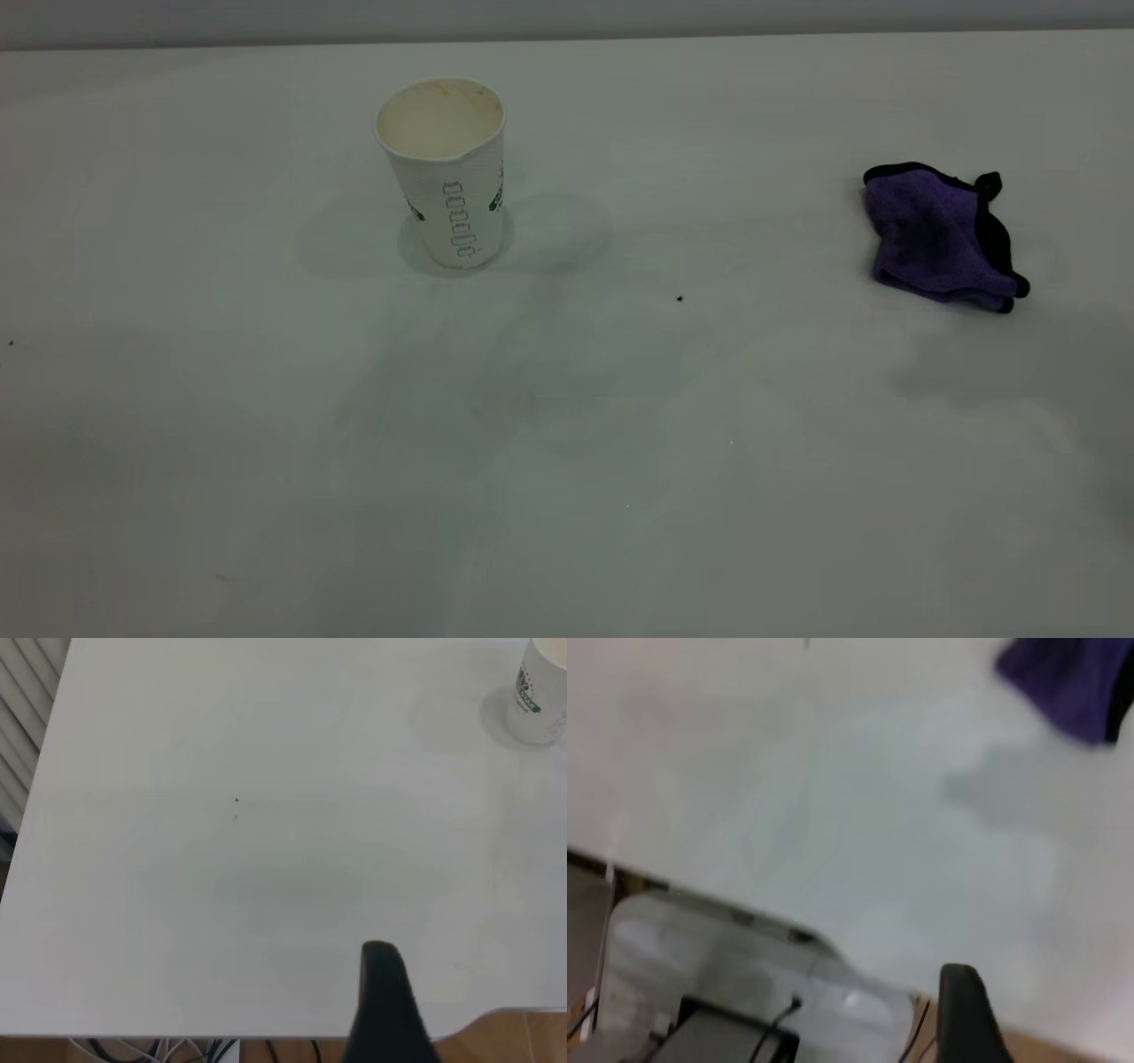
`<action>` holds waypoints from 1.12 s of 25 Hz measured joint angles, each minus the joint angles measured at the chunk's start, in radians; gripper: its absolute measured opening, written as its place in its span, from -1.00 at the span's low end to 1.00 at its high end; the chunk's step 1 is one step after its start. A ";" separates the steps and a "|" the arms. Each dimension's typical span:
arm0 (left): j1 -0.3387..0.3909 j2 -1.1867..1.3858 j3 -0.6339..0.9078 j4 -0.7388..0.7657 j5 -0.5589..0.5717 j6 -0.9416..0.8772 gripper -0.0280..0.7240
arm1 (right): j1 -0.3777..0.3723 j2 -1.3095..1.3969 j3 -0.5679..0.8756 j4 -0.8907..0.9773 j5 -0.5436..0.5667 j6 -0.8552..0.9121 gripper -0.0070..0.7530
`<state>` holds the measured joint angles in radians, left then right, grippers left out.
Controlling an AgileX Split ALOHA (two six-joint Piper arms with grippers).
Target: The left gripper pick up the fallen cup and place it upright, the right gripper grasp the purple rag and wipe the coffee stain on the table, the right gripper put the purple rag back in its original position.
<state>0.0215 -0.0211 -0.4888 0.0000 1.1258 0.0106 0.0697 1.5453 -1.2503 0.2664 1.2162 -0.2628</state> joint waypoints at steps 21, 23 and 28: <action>0.000 0.000 0.000 0.000 0.000 0.000 0.54 | 0.000 -0.927 0.765 -0.130 -0.096 0.200 0.30; 0.000 0.000 0.000 0.000 0.000 0.000 0.54 | 0.000 -1.018 0.768 -0.146 -0.110 0.206 0.30; 0.000 0.000 0.000 0.000 0.000 0.000 0.54 | 0.000 -1.193 0.772 -0.158 -0.109 0.227 0.30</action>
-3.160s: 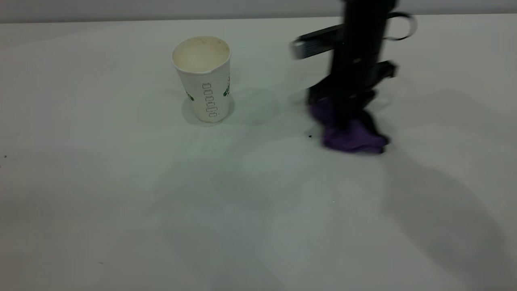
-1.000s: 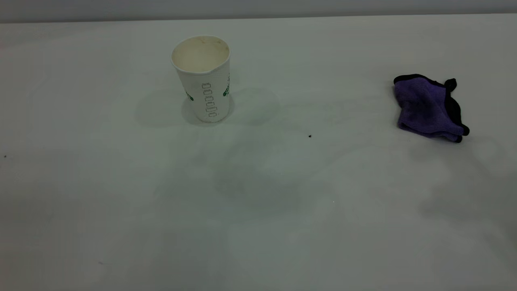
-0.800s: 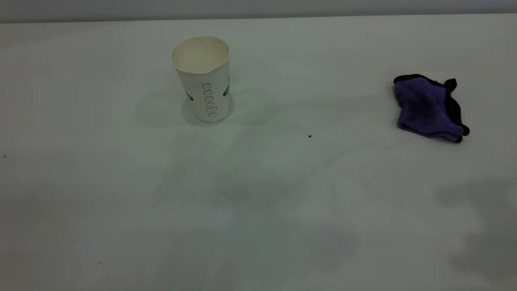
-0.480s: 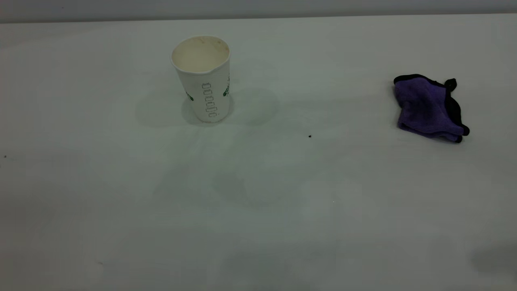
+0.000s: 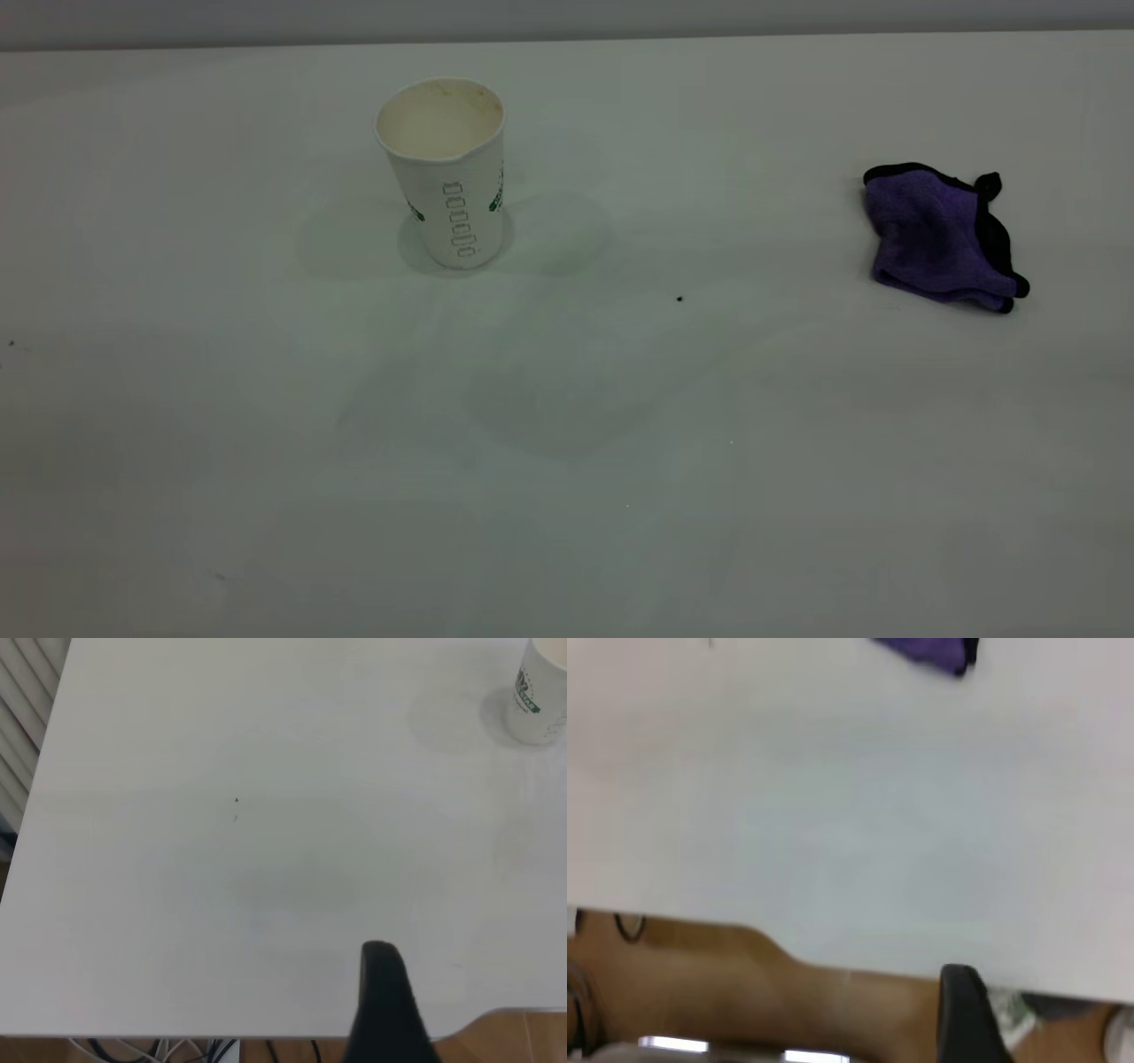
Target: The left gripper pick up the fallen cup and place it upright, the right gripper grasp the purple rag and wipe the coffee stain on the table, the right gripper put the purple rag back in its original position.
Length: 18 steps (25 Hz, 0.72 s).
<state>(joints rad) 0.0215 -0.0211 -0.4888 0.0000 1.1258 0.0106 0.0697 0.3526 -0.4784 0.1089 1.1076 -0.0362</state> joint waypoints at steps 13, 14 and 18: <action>0.000 0.000 0.000 0.000 0.001 0.000 0.54 | 0.000 -0.254 0.000 0.005 0.021 0.004 0.30; 0.000 0.000 0.000 0.000 0.001 0.000 0.54 | 0.000 -0.287 0.000 0.005 0.022 0.004 0.30; 0.000 0.000 0.000 0.000 0.001 0.000 0.54 | 0.000 -0.368 0.000 0.005 0.031 0.004 0.30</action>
